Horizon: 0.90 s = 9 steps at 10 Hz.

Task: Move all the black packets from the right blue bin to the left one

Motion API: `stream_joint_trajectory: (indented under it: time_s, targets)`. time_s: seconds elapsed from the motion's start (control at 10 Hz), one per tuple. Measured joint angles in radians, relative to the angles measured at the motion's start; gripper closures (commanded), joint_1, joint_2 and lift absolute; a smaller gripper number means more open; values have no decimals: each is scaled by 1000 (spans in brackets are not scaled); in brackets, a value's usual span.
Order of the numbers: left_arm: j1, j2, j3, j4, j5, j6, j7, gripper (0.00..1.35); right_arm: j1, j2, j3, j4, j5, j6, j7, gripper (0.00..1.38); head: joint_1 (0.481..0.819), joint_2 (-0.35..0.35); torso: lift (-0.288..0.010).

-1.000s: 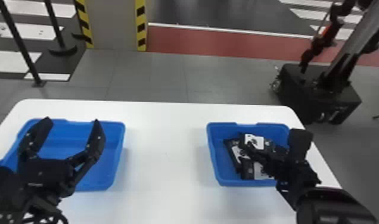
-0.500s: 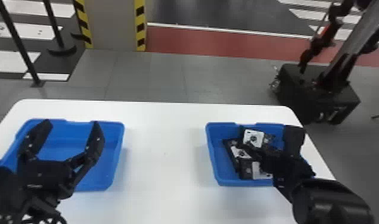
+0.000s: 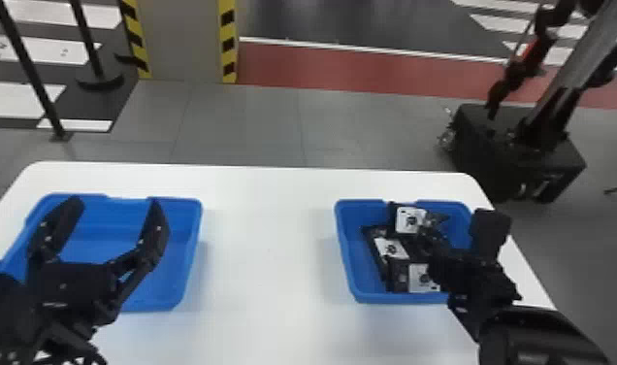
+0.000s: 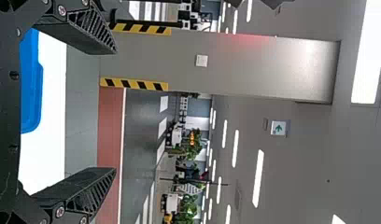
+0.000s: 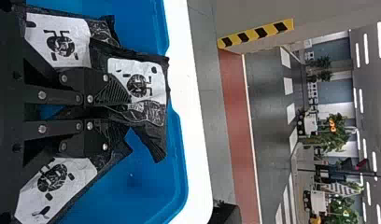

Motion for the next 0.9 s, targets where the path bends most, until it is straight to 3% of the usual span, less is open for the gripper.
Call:
stream_joint_trajectory:
  time_s: [0.2, 0.5, 0.7, 0.9]
  targets:
    - [0, 0, -2, 0, 0, -1, 0, 134, 20, 0, 0, -4, -19, -31, 0, 1159, 695, -145, -110]
    - [7, 0, 2, 0, 23, -9, 0, 134, 153, 11, 3, -165, -156, -91, 45, 1159, 695, -112, -110]
    - [25, 0, 2, 1, 108, 23, 0, 134, 202, 21, 4, -259, -282, -137, 153, 1159, 695, -73, -110]
    - [33, 0, -1, 3, 195, 28, 0, 147, 192, 27, 7, -282, -410, -94, 310, 1159, 695, -11, -110]
